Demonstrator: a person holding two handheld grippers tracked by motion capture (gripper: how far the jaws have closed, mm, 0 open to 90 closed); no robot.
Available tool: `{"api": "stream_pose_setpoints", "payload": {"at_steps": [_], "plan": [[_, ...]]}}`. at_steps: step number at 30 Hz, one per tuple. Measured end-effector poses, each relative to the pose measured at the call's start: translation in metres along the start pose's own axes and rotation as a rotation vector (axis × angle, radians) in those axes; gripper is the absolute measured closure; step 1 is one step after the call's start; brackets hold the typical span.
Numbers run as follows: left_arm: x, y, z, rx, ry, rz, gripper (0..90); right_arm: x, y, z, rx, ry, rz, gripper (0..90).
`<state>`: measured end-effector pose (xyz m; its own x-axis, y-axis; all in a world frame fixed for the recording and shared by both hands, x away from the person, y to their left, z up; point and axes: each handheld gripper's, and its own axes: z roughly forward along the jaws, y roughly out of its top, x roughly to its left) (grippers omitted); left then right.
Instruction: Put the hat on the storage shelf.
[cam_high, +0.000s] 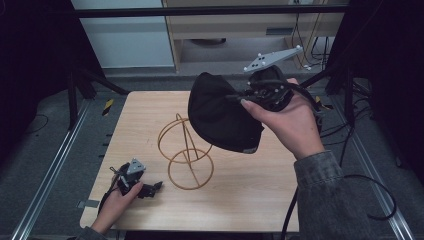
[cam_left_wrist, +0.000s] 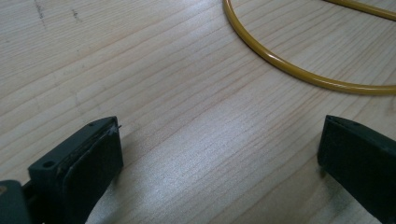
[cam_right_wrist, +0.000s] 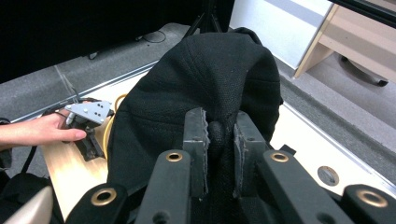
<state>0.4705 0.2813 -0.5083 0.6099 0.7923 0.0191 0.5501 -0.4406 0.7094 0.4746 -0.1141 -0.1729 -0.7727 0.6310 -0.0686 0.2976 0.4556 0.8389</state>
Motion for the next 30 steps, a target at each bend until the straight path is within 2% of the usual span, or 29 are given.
{"api": "stream_pose_setpoints", "payload": {"at_steps": [12, 18, 30], "plan": [[0.000, 0.000, 0.000, 0.000, -0.001, 0.003, 0.0, 0.008, 0.016, 0.012, 0.014, 0.021, -0.023, 78.6], [0.000, 0.000, 0.000, 0.002, -0.002, 0.003, 0.0, 0.014, 0.027, 0.023, 0.011, 0.043, -0.035, 78.6], [0.000, 0.000, 0.000, 0.000, -0.002, 0.003, 0.0, 0.026, 0.045, 0.047, 0.054, 0.081, -0.064, 78.5]]}}
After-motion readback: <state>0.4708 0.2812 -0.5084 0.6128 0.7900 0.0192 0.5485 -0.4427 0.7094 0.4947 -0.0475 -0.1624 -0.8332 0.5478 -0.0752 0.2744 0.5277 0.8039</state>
